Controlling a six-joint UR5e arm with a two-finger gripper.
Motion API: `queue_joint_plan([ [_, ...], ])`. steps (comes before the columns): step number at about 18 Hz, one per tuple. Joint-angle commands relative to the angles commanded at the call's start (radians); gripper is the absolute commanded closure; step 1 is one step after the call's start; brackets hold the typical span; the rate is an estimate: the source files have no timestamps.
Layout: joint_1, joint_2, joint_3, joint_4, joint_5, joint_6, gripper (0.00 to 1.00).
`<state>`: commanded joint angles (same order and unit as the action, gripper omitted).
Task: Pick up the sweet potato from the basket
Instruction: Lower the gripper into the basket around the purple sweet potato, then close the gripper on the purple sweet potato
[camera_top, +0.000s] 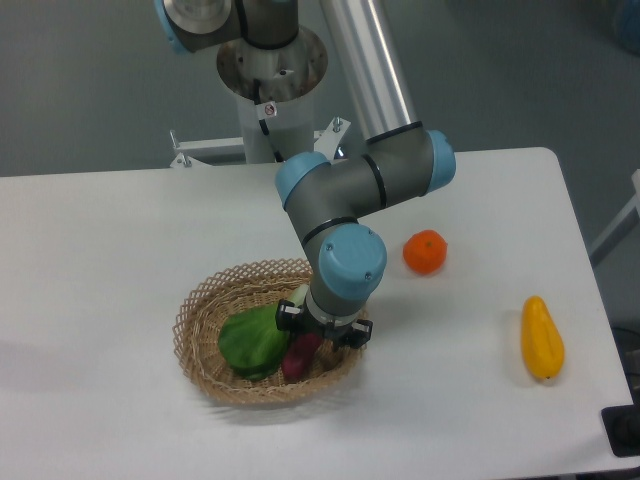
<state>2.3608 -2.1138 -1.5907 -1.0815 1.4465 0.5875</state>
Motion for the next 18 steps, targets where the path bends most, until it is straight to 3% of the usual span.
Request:
queue_joint_plan([
  [5,-0.006,-0.003,-0.003,0.002,0.003,-0.002,0.34],
  [14,-0.008,-0.008,-0.003,0.025,0.005,-0.034,0.67],
  [18,-0.008,0.006,0.000,0.023,0.003,-0.034,0.68],
])
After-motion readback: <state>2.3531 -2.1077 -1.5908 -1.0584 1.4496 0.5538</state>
